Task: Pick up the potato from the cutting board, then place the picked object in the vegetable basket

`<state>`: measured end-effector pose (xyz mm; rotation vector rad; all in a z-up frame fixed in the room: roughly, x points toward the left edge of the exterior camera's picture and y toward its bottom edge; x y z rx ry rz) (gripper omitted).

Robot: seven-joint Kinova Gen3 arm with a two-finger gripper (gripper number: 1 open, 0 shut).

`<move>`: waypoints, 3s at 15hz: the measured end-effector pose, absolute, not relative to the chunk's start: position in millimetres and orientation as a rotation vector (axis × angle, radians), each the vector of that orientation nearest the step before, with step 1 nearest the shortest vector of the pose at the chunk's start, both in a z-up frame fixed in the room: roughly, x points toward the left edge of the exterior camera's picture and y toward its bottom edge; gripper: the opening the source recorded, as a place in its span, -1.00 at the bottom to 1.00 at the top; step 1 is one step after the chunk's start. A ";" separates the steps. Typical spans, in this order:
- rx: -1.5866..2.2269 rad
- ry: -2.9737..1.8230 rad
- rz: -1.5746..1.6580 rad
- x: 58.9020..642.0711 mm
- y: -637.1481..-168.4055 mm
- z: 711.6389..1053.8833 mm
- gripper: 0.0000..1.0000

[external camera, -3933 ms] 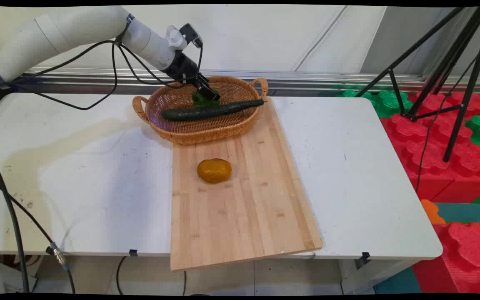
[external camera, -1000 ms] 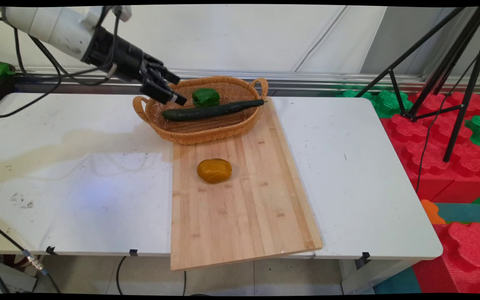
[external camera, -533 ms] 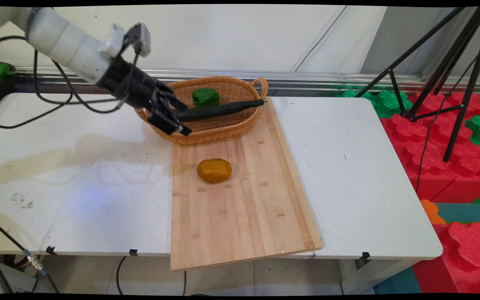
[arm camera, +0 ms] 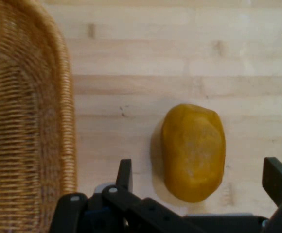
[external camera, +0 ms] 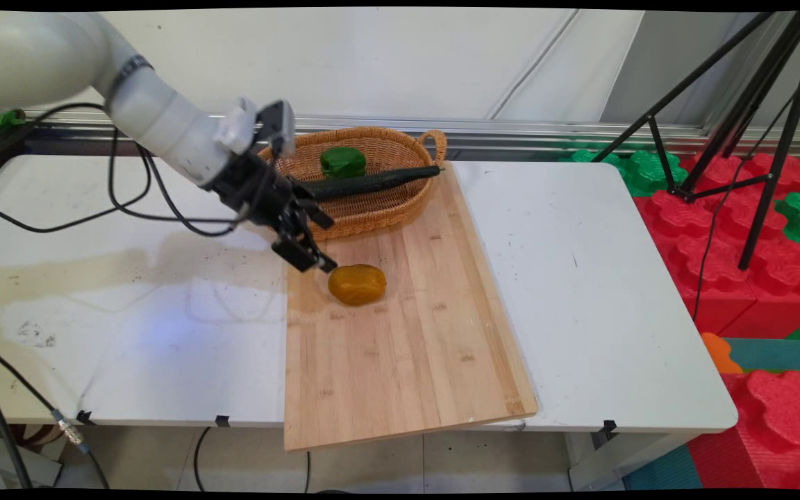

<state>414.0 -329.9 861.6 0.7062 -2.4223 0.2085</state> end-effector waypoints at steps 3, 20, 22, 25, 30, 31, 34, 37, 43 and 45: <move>0.659 -2.465 0.189 400.4 -333.0 843.7 1.00; 0.512 -2.590 0.199 349.1 -353.2 790.5 1.00; 0.497 -2.595 0.203 346.6 -353.3 790.0 -1.00; 0.485 -2.597 0.205 345.1 -352.4 790.9 -1.00; 0.487 -2.578 0.214 345.2 -347.2 801.2 -1.00; 0.495 -2.567 0.217 346.6 -345.2 806.2 -1.00; 0.534 -2.525 0.221 353.1 -340.5 820.1 -1.00; 0.570 -2.483 0.228 363.1 -336.5 833.6 -1.00; 0.643 -2.369 0.264 394.0 -328.1 871.2 -1.00; 0.669 -2.340 0.284 404.4 -326.6 881.3 -1.00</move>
